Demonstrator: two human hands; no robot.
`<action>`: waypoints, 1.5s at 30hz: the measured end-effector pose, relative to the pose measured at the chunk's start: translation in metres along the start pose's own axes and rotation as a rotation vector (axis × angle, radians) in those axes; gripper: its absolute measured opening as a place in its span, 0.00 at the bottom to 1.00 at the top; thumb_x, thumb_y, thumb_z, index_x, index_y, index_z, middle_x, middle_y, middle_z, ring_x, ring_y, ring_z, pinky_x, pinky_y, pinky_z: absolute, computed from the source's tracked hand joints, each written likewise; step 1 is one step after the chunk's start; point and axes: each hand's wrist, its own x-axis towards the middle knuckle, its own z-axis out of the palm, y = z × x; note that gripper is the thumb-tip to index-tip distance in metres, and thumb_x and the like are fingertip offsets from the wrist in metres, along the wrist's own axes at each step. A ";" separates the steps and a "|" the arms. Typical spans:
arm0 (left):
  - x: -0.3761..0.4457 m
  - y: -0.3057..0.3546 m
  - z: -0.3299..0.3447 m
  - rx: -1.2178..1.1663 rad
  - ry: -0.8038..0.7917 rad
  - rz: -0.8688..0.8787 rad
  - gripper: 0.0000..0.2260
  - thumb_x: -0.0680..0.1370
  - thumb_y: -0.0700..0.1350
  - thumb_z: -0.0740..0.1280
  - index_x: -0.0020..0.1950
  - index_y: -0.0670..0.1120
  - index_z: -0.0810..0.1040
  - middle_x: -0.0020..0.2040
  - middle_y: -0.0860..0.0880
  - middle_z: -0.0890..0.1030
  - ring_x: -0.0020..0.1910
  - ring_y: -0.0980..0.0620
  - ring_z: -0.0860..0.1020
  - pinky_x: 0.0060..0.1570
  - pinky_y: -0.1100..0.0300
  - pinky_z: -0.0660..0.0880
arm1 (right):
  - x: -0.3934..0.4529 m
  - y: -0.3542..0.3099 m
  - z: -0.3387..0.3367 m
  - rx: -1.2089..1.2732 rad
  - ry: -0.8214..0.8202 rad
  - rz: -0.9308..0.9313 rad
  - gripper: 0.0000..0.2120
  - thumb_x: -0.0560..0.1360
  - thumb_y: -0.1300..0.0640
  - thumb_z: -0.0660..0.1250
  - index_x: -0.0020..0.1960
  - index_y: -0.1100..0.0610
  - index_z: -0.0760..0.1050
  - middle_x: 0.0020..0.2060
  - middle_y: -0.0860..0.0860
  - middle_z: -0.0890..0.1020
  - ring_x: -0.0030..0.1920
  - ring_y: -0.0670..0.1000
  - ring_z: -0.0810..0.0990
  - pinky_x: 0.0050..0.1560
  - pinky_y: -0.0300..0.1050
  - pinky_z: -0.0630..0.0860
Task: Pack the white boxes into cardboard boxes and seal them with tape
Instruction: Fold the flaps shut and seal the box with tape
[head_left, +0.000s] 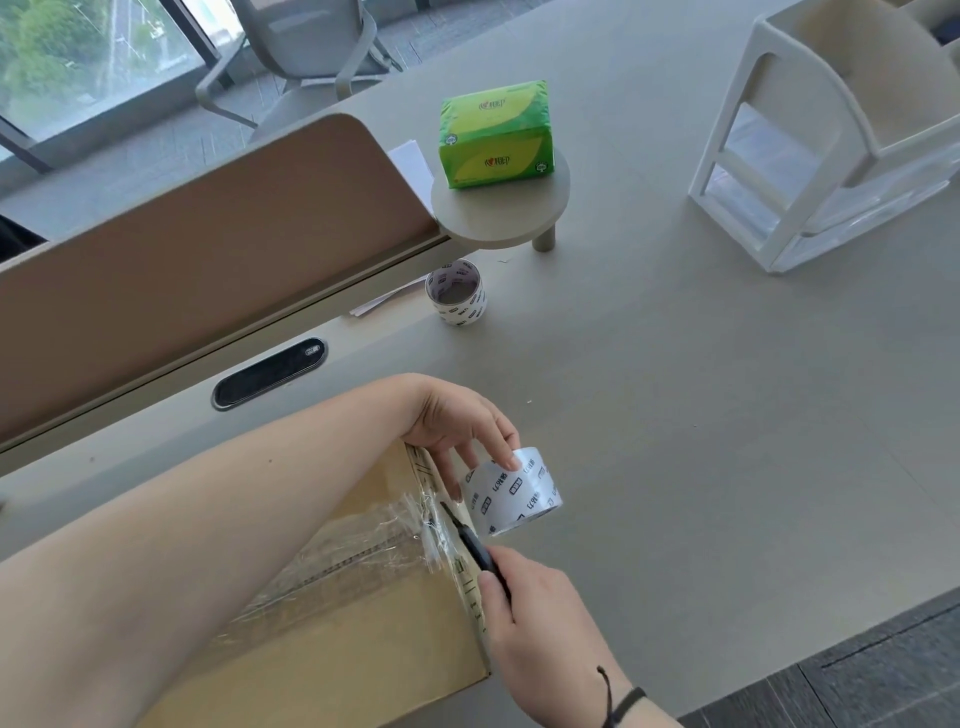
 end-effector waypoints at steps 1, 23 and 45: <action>0.000 0.000 0.000 -0.001 0.000 0.002 0.04 0.79 0.42 0.70 0.44 0.47 0.81 0.48 0.44 0.85 0.53 0.41 0.81 0.45 0.46 0.83 | 0.002 -0.004 0.001 -0.055 0.000 -0.005 0.09 0.84 0.51 0.53 0.46 0.51 0.67 0.38 0.46 0.74 0.40 0.50 0.72 0.41 0.46 0.66; -0.001 -0.002 0.003 0.011 0.042 0.035 0.03 0.79 0.43 0.71 0.45 0.46 0.82 0.49 0.41 0.84 0.52 0.39 0.82 0.41 0.47 0.84 | 0.013 -0.059 -0.001 -0.394 -0.152 0.142 0.06 0.77 0.65 0.53 0.52 0.56 0.63 0.45 0.59 0.72 0.44 0.58 0.68 0.39 0.47 0.64; -0.006 0.001 0.001 -0.164 0.189 0.133 0.03 0.79 0.44 0.70 0.49 0.46 0.79 0.53 0.43 0.84 0.54 0.40 0.83 0.51 0.43 0.82 | -0.017 0.033 0.007 -0.548 -0.104 0.198 0.15 0.82 0.53 0.52 0.68 0.48 0.63 0.58 0.50 0.78 0.54 0.60 0.79 0.44 0.48 0.63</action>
